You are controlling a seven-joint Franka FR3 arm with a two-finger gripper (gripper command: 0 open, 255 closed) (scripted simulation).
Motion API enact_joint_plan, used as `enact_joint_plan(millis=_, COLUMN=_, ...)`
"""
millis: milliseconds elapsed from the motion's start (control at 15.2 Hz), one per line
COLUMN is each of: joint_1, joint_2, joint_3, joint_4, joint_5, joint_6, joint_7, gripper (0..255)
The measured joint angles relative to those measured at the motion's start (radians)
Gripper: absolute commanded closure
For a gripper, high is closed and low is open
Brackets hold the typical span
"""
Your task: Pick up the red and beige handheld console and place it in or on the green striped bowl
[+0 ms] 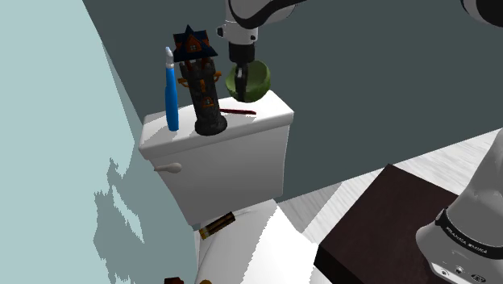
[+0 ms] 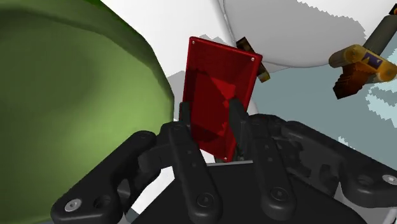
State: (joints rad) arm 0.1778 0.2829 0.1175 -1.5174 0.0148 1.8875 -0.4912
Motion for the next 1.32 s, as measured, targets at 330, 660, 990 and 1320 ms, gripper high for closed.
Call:
enact_joint_plan(millis=330, joint_1=-0.012, joint_2=0.014, joint_3=-0.012, joint_4=-0.031, joint_5=-0.012, joint_6=-0.003, joint_7=-0.005, gripper=255)
enact_joint_plan(millis=660, joint_1=0.023, joint_2=-0.015, joint_3=-0.016, joint_4=-0.073, joint_5=-0.06, joint_6=0.027, joint_7=0.042, gripper=0)
enact_joint_plan(millis=990, joint_1=0.354, joint_2=-0.063, joint_3=-0.024, joint_4=-0.284, joint_5=-0.824, joint_6=-0.043, joint_7=0.747, gripper=0)
enact_joint_plan(millis=1320, joint_1=0.428, joint_2=-0.014, joint_3=-0.032, joint_4=-0.306, joint_5=-1.038, joint_6=-0.13, joint_7=0.946, gripper=0)
